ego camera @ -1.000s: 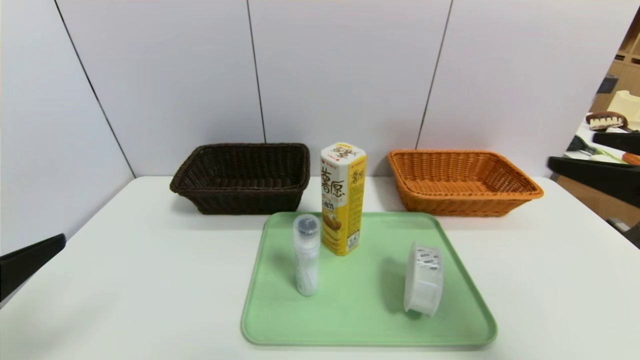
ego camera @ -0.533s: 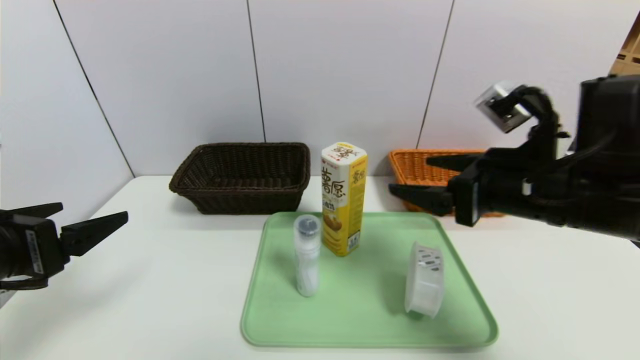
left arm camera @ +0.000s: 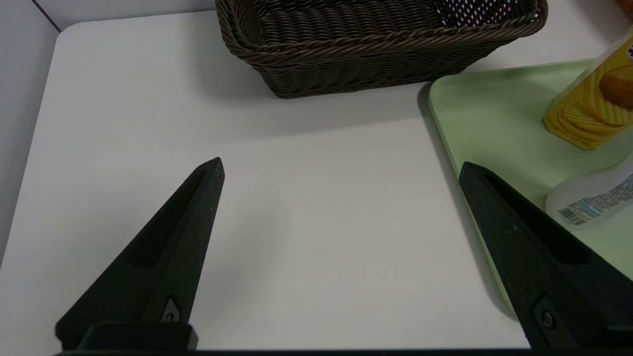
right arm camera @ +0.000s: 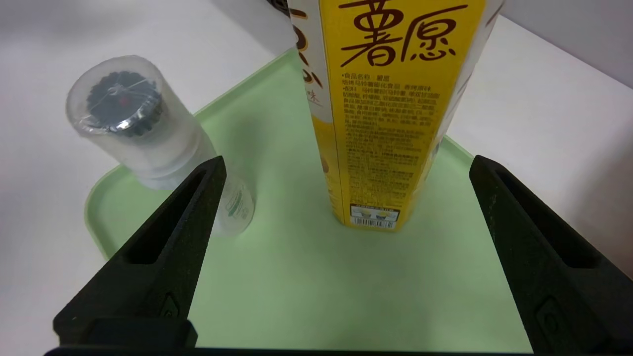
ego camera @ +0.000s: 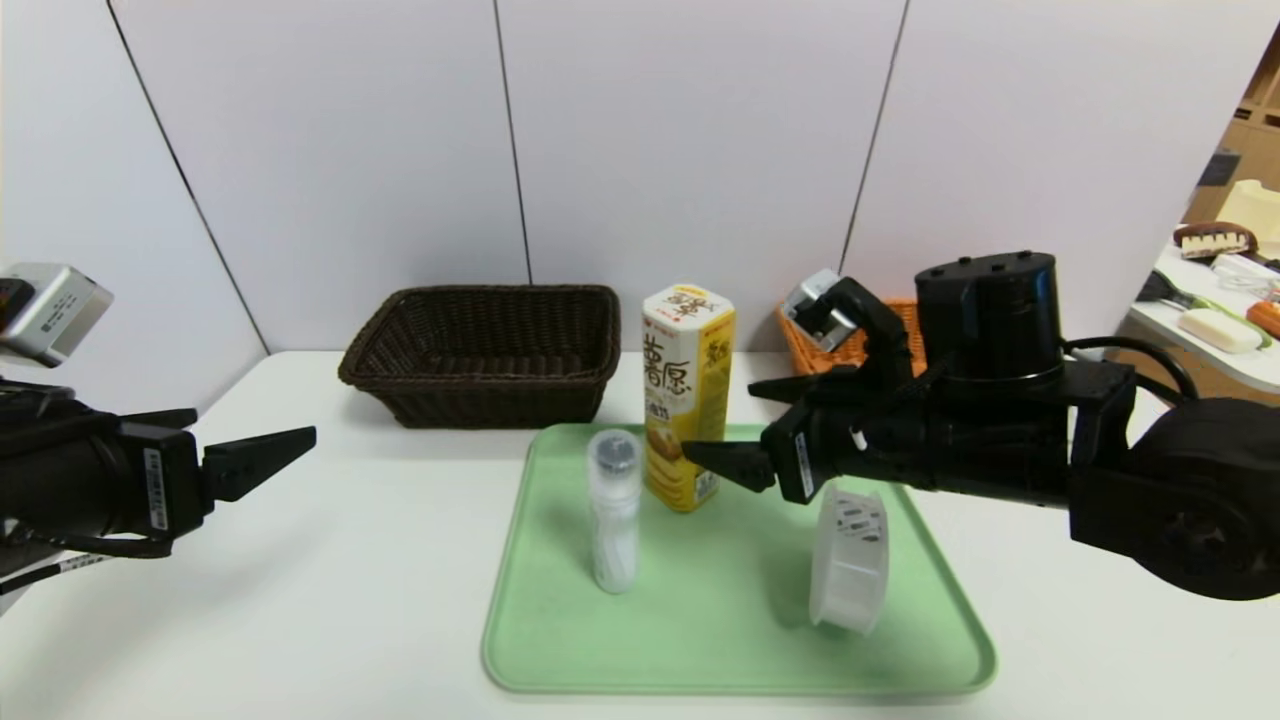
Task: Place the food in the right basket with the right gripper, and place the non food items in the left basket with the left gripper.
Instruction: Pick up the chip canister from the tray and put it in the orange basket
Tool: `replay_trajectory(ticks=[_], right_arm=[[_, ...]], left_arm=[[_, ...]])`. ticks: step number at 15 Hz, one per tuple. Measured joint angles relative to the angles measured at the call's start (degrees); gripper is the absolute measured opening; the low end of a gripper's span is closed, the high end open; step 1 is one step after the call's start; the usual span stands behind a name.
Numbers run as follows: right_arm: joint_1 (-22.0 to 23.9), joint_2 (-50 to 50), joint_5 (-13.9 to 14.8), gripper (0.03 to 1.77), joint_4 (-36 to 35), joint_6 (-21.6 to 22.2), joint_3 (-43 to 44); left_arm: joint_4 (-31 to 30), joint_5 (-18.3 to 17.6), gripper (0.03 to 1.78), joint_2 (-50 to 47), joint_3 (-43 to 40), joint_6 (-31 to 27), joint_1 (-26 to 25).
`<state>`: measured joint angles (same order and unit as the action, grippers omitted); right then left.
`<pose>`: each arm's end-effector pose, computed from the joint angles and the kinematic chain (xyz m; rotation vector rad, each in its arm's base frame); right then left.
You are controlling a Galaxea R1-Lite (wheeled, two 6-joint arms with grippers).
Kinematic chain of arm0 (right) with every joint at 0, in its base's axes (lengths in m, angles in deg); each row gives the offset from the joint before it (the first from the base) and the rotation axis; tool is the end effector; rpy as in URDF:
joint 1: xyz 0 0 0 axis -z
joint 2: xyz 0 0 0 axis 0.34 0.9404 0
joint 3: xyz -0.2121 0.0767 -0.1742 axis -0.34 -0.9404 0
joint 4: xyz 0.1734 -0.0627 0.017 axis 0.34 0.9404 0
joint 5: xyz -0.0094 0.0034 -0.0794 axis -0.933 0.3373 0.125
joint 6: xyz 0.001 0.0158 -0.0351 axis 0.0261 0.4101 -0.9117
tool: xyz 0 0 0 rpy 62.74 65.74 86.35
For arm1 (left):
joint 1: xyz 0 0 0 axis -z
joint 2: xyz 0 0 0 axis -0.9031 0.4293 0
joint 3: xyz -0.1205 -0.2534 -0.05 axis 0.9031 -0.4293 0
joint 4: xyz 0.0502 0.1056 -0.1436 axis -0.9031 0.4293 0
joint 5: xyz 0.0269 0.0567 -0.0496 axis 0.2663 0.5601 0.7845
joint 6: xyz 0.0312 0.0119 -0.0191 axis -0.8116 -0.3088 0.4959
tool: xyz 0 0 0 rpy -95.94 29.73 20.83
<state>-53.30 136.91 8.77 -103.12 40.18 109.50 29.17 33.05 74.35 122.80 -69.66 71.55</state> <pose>0.2671 0.1878 0.1686 -0.1412 0.3459 0.8415 0.1715 -0.0235 0.2103 -0.0062 0.3342 -0.1846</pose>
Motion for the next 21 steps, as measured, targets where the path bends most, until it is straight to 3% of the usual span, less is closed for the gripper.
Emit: replay_trajectory(ticks=[6,9,21], right_arm=[[-0.4,4.3,0.1,1.7,-1.2,0.3,2.3],[-1.1,6.5,0.1,1.7,-3.9,0.5,3.7],[-0.9,12.0,0.4,1.7,-6.6,0.5,7.3]], left_arm=[[0.0,0.2,1.69,0.8,0.2,0.0,0.0],[0.0,3.4,1.69,1.5,1.0,-0.1,0.0],[0.0,3.4,1.69,1.8,0.8,0.0,1.5]])
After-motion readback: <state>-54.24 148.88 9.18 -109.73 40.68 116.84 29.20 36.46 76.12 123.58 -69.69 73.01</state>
